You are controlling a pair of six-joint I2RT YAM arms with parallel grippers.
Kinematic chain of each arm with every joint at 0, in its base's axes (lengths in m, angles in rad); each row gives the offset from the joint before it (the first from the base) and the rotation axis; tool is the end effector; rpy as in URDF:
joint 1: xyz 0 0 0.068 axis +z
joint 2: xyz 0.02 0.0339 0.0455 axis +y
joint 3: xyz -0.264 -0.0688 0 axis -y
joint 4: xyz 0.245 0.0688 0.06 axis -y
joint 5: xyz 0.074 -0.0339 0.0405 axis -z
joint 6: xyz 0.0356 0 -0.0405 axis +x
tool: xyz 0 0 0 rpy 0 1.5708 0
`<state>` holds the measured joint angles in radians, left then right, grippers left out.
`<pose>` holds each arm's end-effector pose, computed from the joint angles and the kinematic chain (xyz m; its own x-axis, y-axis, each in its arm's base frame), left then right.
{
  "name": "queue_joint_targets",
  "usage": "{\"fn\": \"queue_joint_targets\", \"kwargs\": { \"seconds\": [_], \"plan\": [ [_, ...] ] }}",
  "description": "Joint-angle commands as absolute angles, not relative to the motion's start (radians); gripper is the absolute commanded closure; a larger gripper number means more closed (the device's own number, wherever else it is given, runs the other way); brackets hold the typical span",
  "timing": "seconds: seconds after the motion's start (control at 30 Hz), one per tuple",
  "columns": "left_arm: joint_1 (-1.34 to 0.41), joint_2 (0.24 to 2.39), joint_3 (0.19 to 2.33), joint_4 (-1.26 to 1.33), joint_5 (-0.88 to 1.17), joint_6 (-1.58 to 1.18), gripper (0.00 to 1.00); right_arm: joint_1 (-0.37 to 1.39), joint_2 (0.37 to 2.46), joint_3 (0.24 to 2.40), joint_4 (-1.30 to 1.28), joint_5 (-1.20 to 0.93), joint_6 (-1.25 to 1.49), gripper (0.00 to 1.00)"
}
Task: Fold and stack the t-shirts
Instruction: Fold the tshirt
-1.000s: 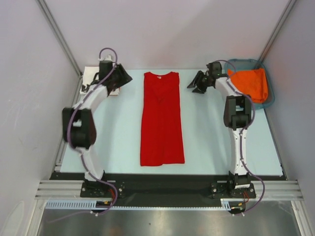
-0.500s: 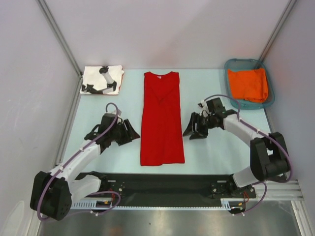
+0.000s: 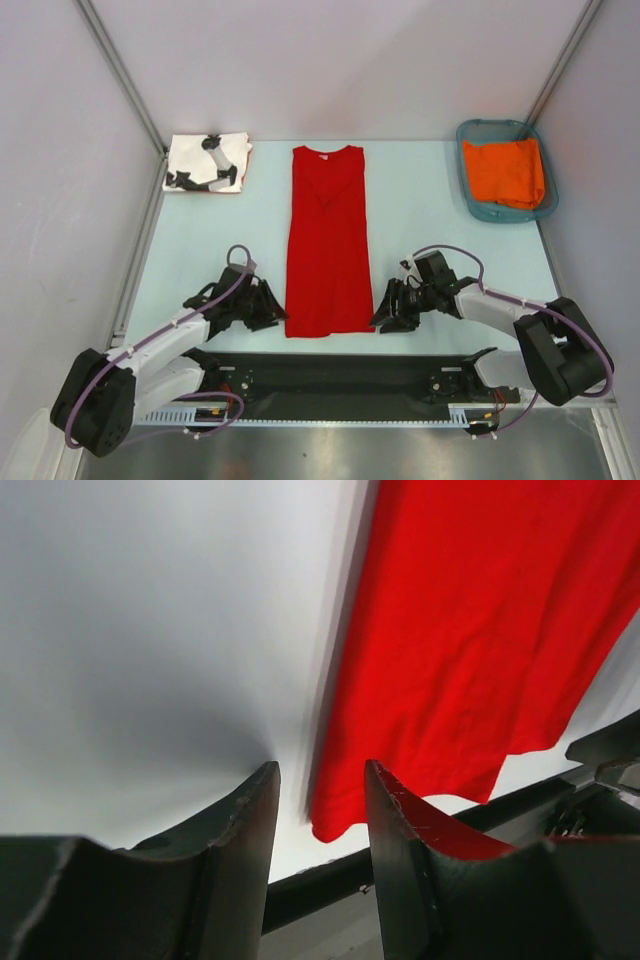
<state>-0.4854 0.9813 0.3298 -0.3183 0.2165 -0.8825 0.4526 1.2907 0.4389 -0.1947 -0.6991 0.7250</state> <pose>0.1432 -0.0842 0.1424 -0.8983 -0.3790 -0.2224 -0.2057 0.8099 -0.5493 0.1736 0.1099 0.1347 -0.9968 0.0797 -0.0053 0.0489 0.6608 0.7489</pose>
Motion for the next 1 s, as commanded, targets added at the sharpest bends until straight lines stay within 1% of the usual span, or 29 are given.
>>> {"fn": "queue_joint_targets", "kwargs": {
  "seconds": [0.0, 0.07, 0.13, 0.23, 0.27, 0.33, 0.43, 0.5, 0.6, 0.83, 0.97],
  "plan": [
    [-0.506, 0.985, 0.296, -0.275, 0.213, -0.903, 0.55, 0.459, 1.292, 0.443, -0.098, -0.706, 0.747, 0.51],
    [-0.509, 0.986, 0.276, -0.267, 0.215, -0.907, 0.55, 0.459, 1.314, 0.445, -0.100, -0.695, 0.739, 0.51],
    [-0.509, 0.985, 0.265, -0.268, 0.219, -0.905, 0.59, 0.459, 1.334, 0.443, -0.078, -0.693, 0.738, 0.55],
    [-0.518, 0.959, 0.245, -0.272, 0.235, -0.929, 0.61, 0.459, 1.361, 0.440, -0.063, -0.684, 0.732, 0.55],
    [-0.520, 0.950, 0.236, -0.272, 0.235, -0.928, 0.64, 0.459, 1.376, 0.440, -0.058, -0.683, 0.730, 0.55],
    [-0.528, 0.928, 0.233, -0.308, 0.224, -0.931, 0.67, 0.459, 1.391, 0.440, -0.058, -0.683, 0.723, 0.56],
    [-0.531, 0.908, 0.215, -0.324, 0.238, -0.940, 0.66, 0.459, 1.405, 0.436, -0.051, -0.681, 0.721, 0.56],
    [-0.535, 0.900, 0.204, -0.327, 0.242, -0.945, 0.63, 0.459, 1.411, 0.434, -0.035, -0.684, 0.724, 0.57],
    [-0.537, 0.893, 0.190, -0.310, 0.253, -0.946, 0.61, 0.459, 1.422, 0.437, -0.037, -0.684, 0.721, 0.57],
    [-0.540, 0.925, 0.198, -0.308, 0.276, -0.951, 0.61, 0.459, 1.436, 0.426, -0.012, -0.692, 0.733, 0.60],
    [-0.542, 0.913, 0.183, -0.304, 0.293, -0.954, 0.65, 0.459, 1.433, 0.419, -0.011, -0.693, 0.742, 0.61]
  ]
}}
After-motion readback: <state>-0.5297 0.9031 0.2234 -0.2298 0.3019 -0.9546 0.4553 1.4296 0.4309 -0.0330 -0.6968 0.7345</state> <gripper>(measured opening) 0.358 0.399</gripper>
